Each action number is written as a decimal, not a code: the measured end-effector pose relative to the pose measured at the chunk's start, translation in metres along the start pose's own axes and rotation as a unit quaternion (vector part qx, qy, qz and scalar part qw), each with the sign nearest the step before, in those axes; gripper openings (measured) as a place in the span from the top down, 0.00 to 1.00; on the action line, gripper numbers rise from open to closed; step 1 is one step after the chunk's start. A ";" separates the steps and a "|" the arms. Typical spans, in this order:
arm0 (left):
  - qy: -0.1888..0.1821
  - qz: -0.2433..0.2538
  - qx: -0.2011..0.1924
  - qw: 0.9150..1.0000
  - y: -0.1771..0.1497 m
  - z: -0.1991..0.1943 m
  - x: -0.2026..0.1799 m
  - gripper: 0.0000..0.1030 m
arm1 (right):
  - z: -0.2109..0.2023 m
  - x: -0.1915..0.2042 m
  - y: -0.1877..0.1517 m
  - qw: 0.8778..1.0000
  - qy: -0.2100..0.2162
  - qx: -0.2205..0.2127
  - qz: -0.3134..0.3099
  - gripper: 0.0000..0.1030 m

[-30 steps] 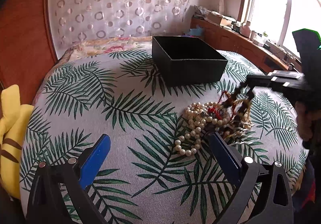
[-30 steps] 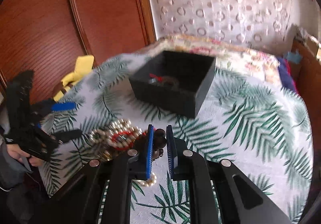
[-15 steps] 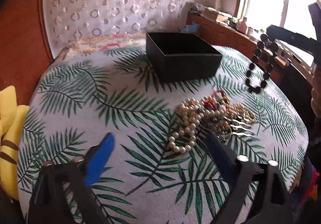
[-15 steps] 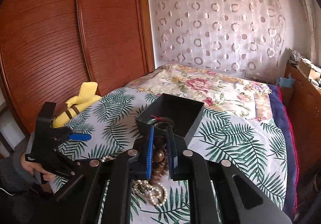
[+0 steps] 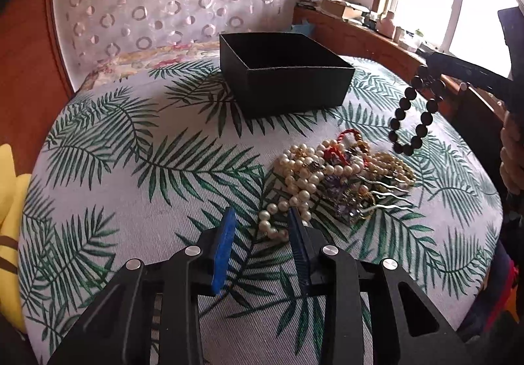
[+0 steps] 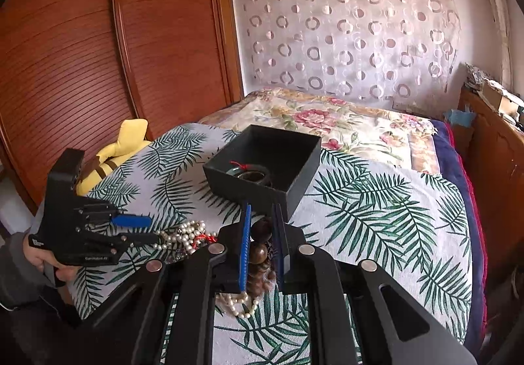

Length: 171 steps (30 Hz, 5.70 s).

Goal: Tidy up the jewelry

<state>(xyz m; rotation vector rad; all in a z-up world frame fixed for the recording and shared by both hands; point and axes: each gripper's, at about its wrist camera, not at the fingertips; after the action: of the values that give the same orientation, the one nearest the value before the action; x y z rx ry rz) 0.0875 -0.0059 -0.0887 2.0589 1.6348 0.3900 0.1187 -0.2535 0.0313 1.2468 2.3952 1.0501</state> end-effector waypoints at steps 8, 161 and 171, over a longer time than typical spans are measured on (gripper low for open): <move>0.023 0.022 0.006 0.999 0.004 0.006 -0.004 0.74 | 0.000 0.002 -0.002 1.000 0.002 0.001 0.000 0.86; 0.007 -0.029 -0.102 0.994 -0.009 -0.047 -0.005 0.07 | 0.065 0.015 -0.058 0.987 -0.058 0.142 -0.040 0.95; 0.007 -0.033 -0.089 0.995 -0.011 -0.038 -0.002 0.07 | 0.029 0.008 -0.051 0.992 -0.082 0.087 -0.035 0.95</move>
<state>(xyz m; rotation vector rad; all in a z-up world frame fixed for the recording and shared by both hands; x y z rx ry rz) 0.0586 0.0016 -0.0626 1.8708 1.6102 0.5077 0.0976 -0.2521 -0.0239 1.2411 2.4253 0.7014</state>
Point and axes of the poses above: each gripper's, at about its wrist camera, not at the fingertips, and z roughly the way its jaws point, x to its left, y to its top, and after that the axes turned 8 degrees about x, right-handed
